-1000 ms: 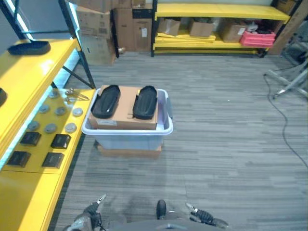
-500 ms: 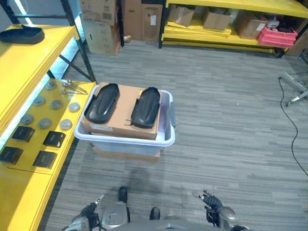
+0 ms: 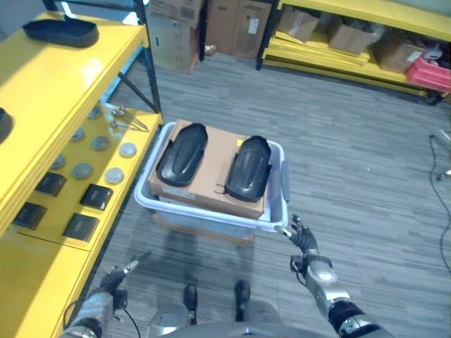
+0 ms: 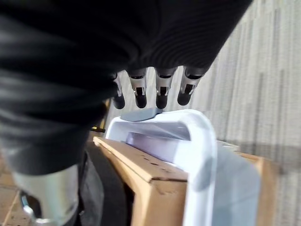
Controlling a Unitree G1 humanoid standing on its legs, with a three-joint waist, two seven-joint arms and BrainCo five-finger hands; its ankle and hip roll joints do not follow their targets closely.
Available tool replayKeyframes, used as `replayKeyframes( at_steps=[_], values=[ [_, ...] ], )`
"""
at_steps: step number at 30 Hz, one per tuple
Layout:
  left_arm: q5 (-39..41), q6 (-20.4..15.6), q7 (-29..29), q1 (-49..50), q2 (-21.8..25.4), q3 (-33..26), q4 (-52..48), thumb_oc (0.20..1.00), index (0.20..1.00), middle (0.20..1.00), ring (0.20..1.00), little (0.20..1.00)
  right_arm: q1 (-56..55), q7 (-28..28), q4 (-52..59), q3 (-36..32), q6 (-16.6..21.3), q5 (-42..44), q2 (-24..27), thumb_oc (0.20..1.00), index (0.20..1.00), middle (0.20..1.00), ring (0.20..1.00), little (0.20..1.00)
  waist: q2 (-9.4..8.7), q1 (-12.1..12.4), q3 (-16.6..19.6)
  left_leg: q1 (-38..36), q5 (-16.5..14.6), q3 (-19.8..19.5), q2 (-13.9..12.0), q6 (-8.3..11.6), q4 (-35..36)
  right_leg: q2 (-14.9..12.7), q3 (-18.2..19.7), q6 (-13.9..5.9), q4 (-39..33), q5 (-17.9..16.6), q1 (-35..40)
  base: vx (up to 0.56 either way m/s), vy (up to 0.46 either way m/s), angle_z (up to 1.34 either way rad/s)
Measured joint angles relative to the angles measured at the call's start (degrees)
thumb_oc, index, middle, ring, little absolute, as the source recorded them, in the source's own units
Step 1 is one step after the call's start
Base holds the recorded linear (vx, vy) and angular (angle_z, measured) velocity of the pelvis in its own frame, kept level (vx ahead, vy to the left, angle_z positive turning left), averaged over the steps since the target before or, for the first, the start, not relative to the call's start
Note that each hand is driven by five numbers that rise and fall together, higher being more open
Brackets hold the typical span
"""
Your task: Move parts from the plastic box to the shelf.
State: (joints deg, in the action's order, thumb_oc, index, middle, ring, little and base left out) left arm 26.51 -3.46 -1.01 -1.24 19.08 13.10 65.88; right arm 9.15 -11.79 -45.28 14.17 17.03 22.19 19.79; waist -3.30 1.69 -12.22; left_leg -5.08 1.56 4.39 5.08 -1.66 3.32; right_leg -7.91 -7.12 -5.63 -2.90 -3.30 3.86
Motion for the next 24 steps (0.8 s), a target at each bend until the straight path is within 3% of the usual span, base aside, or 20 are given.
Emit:
replayKeyframes(
  at_steps=[2,3,6,10,17,24],
  values=[
    [-1.3,1.1,1.4,1.8,-2.1,0.7,0.1,1.0,1.0,1.0,1.0,1.0,1.5,-0.9,-0.4,-0.2,-1.2,0.0,1.7,1.0,1.0,1.0,1.0,1.0,1.51,0.8,0.3,0.4,0.0,-0.3,-0.5,-0.04,-0.2,0.7,-0.4,-0.45,-1.9,-1.6,0.9,0.13,0.029,0.07],
    [-3.2,1.2,2.7,3.6,-4.2,1.9,0.3,1.0,1.0,1.0,1.0,1.0,4.3,-1.5,-0.7,-0.2,-4.1,-0.1,4.6,1.0,1.0,1.0,1.0,1.0,3.02,0.5,0.2,0.5,0.0,-0.8,-0.9,-0.04,-0.5,1.0,-1.1,-0.16,-1.8,-1.5,1.1,0.05,0.025,0.09],
    [-4.4,1.7,4.9,4.1,-5.6,5.1,0.9,1.0,1.0,1.0,1.0,1.0,12.7,-4.2,-0.9,0.0,-7.5,-0.2,10.3,1.0,1.0,1.0,1.0,1.0,4.78,0.6,0.2,2.8,0.0,-1.1,-1.8,-0.02,-1.9,1.9,-1.5,0.64,-1.8,-2.0,-0.4,-0.04,0.017,0.07],
    [-4.2,1.8,5.5,0.5,-4.2,5.8,1.1,1.0,1.0,1.0,1.0,1.0,25.0,-8.5,-3.2,0.2,-10.1,-0.2,13.3,1.0,1.0,1.0,1.0,1.0,5.26,1.6,-2.2,9.3,0.1,-1.4,-2.9,0.29,-6.1,3.0,-1.6,2.68,-1.8,-3.0,-4.9,-0.1,0.023,0.04],
    [-3.4,0.9,8.0,-4.2,-3.6,8.6,-0.1,1.0,1.0,1.0,1.0,1.0,33.5,-11.3,-6.7,0.3,-12.3,-0.1,15.1,1.0,1.0,1.0,1.0,1.0,7.68,2.9,-10.3,14.5,2.4,-2.4,-2.9,1.0,-6.2,2.8,-2.7,2.89,0.2,-4.5,-10.4,-0.08,0.059,0.07],
    [-1.2,-1.6,11.8,-5.3,-3.1,11.9,-1.4,1.0,1.0,1.0,1.0,1.0,37.8,-10.4,-10.5,2.8,-13.6,-0.2,15.8,1.0,1.0,1.0,1.0,1.0,8.71,3.8,-15.6,17.2,3.8,-2.9,-2.4,0.04,-6.2,2.0,-3.3,3.05,3.5,-4.0,-14.3,-0.06,0.037,0.06]
  ],
)
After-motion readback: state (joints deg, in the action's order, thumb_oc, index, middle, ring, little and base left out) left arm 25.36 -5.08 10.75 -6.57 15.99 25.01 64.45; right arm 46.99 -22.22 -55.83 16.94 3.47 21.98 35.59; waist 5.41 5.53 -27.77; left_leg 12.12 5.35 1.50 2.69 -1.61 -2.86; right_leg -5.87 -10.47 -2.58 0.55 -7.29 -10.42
